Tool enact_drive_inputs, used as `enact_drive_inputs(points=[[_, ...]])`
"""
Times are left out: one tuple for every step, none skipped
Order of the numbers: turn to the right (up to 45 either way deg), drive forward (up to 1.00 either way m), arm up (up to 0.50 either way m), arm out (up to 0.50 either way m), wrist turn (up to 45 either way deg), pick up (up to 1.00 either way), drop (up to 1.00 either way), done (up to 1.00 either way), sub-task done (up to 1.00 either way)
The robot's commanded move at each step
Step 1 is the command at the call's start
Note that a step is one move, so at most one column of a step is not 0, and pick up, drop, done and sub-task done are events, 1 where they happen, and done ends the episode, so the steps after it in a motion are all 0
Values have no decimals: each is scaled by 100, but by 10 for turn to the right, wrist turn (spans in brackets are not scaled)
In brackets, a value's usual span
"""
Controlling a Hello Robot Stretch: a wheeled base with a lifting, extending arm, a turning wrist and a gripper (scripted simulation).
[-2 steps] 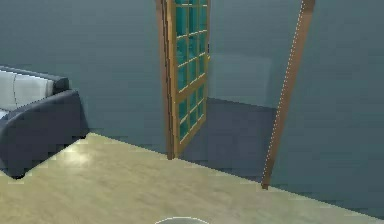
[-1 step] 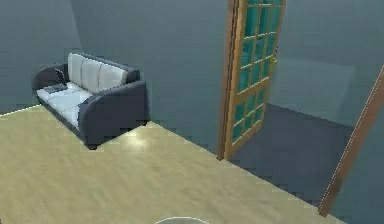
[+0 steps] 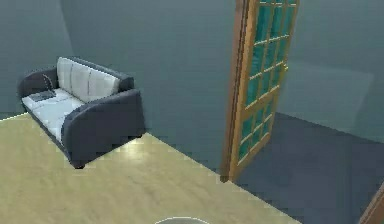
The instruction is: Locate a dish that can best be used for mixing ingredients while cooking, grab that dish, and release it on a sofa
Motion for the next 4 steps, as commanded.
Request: enact_drive_inputs(points=[[-450,0,0,0,0,0,0,0,0],[-30,0,0,0,0,0,0,0,0],[0,100,0,0,0,0,0,0,0],[0,100,0,0,0,0,0,0,0]])
